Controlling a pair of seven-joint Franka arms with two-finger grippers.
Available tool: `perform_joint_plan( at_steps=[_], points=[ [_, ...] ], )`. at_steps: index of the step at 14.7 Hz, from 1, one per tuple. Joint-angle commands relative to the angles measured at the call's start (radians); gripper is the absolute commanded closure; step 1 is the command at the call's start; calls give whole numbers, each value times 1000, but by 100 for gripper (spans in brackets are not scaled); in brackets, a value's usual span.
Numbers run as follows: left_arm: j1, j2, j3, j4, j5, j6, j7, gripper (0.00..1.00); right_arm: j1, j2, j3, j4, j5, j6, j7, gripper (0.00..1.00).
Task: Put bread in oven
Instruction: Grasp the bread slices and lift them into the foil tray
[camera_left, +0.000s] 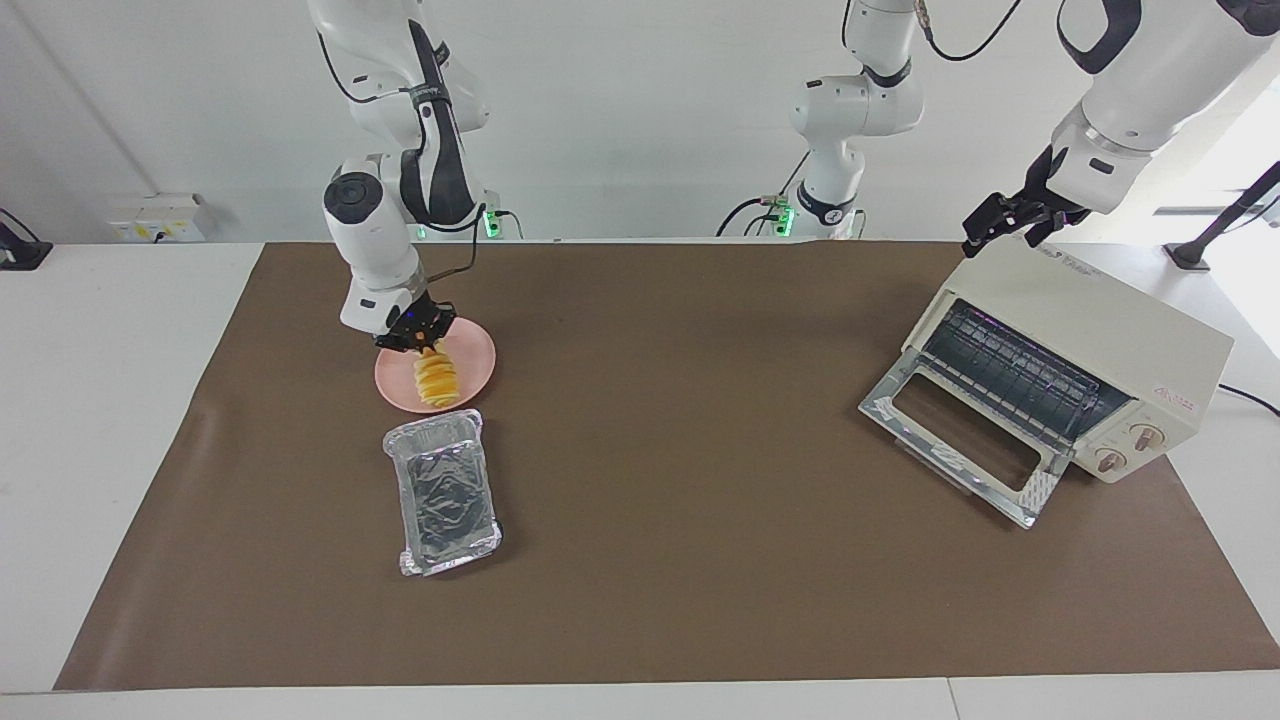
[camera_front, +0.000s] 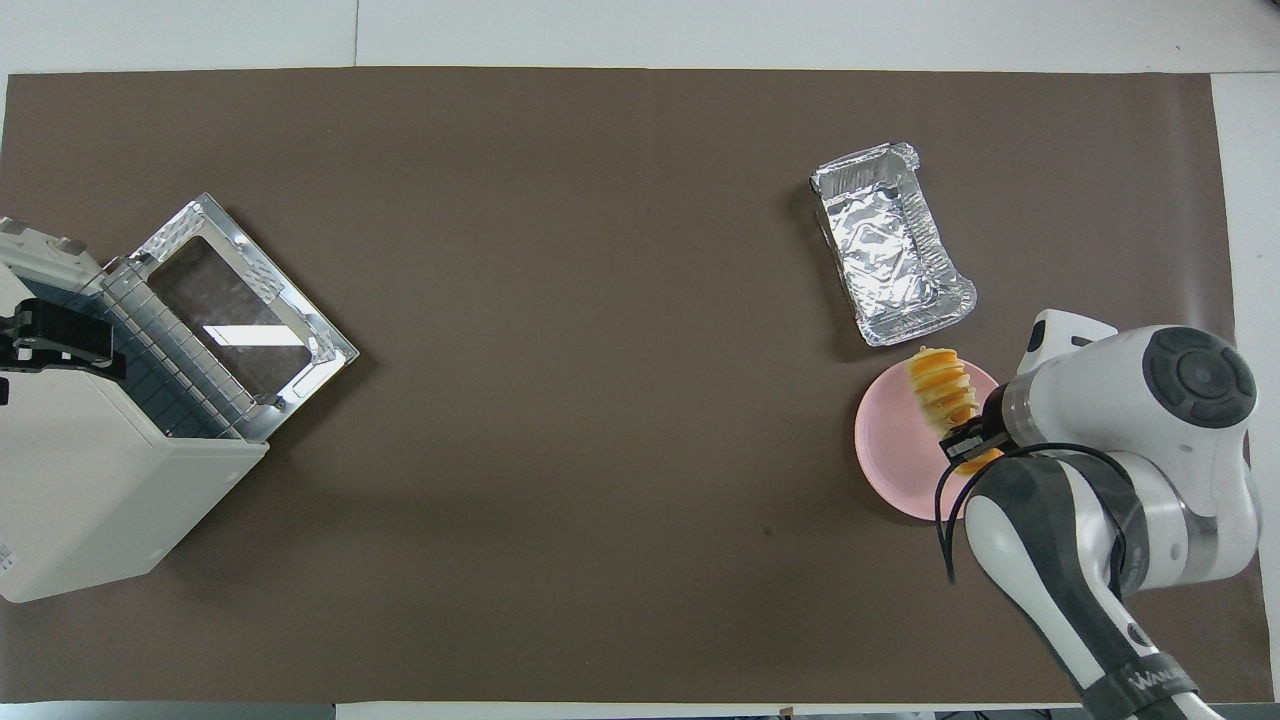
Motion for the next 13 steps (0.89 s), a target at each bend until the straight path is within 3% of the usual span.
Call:
perform_joint_plan(
  at_steps=[1, 3, 6, 11, 13],
  points=[
    [3, -26, 2, -29, -7, -2, -1, 0, -2, -6, 4, 179, 11, -198, 13, 100],
    [3, -26, 2, -29, -7, -2, -1, 0, -2, -1, 6, 279, 9, -254, 15, 100],
    [3, -26, 2, -29, -7, -2, 0, 0, 10, 54, 7, 312, 6, -142, 15, 100],
    [3, -26, 2, -29, -7, -2, -1, 0, 53, 334, 4, 575, -1, -96, 51, 100],
    [3, -26, 2, -29, -7, -2, -1, 0, 54, 393, 6, 592, -18, -41, 81, 100]
  ],
)
